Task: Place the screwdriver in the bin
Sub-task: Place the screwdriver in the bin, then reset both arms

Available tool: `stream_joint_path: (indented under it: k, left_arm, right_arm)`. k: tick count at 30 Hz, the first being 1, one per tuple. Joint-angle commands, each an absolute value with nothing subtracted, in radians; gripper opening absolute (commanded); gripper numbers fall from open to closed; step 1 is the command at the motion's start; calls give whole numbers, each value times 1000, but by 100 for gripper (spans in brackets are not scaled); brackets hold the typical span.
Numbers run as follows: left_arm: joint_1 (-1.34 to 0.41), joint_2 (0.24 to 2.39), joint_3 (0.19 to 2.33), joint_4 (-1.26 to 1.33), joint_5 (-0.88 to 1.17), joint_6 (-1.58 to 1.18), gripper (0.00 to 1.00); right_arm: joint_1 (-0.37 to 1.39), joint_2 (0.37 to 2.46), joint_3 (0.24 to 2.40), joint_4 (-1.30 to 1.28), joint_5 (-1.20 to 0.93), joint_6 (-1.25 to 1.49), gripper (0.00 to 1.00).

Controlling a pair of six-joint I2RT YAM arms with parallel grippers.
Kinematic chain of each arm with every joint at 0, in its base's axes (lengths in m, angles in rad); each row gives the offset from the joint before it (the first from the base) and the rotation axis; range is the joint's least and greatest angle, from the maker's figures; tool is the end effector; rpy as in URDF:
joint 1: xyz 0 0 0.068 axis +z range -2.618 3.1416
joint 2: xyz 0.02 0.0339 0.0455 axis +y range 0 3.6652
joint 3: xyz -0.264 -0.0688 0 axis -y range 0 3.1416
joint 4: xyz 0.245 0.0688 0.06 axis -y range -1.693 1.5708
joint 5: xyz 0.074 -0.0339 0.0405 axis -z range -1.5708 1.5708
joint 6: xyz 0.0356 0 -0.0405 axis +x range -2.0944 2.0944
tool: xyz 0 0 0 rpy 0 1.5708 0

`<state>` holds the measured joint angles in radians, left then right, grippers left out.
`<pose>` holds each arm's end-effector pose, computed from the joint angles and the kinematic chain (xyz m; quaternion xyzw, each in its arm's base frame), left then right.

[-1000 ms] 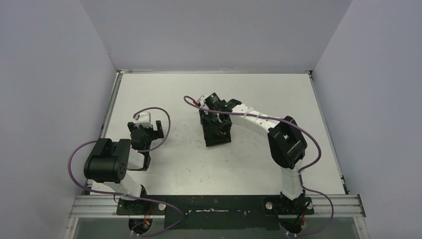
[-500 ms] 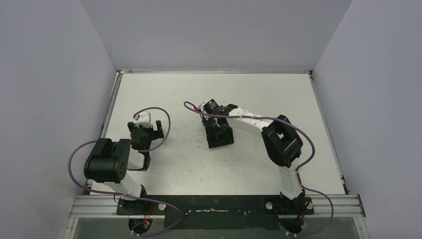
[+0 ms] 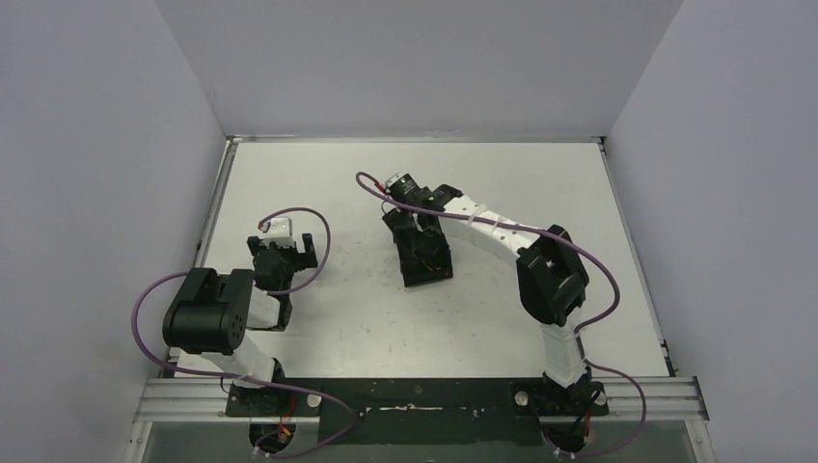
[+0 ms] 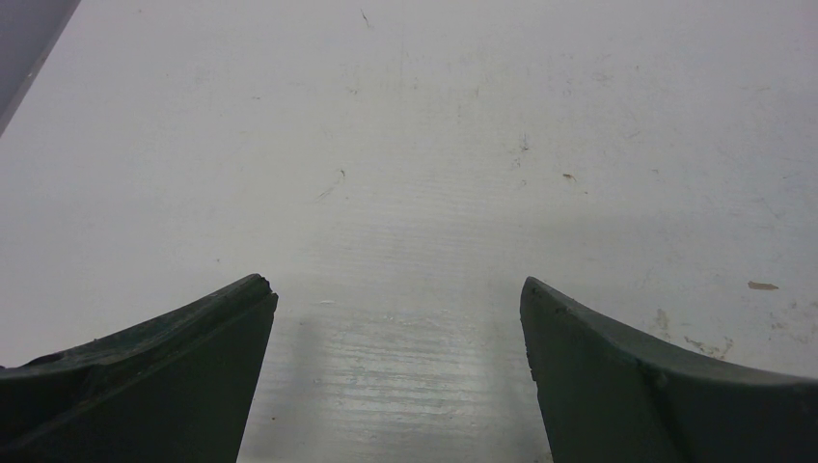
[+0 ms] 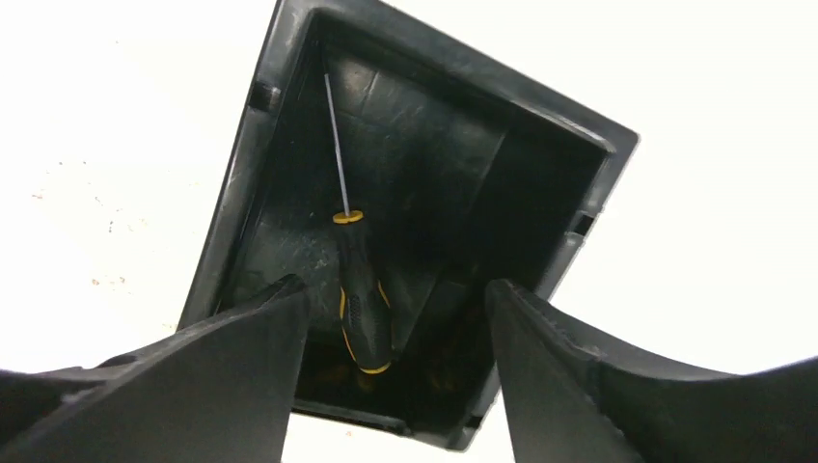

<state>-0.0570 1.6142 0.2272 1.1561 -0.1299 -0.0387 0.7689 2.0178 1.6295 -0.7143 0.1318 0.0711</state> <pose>0.2415 -0.0092 0.1223 -0.0331 0.7825 0.0212 0.6214 0.3144 0.2977 0.2168 -0.3175 0.9174 0.0359 0.2375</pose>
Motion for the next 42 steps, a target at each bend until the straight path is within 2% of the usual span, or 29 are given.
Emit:
stream_joint_path:
  k: [1,3,4,14,20,26,30,35,42]
  left_arm:
    - [-52,1611,252,1215,-124,-29,97]
    - [-52,1611,253,1216,-124,-29,97]
    - [-52,1612,252,1216,-124,-29,97]
    - [-52,1612,253,1215,-124,-30,97]
    - [-52,1611,253,1215,-125,-29,97]
    - [-52,1612,253,1216,-124,-30,97]
    - [-52,1611,252,1216,-125,-29,97]
    - [-52,1611,253,1216,-124,-29,97]
    - [-52,1611,253,1215,-124,-30,97]
  right_arm:
    - [779,1900,1732,-788,236,122,76]
    - [779,1871,1745,-800,241,119,97]
    - [779,1853,1746,-797,238,114,100]
    - [685,1686,1694,-745,174,151,100]
    - [478,1515,1475,-605,94,234,100]
    - [270,1301,1153,-379,-30,273,100]
    - [161,1175,933,-201,11,311,100]
    - [60,1110,698,-35,55,369,100]
    - [3,1112,585,45,49,399,100]
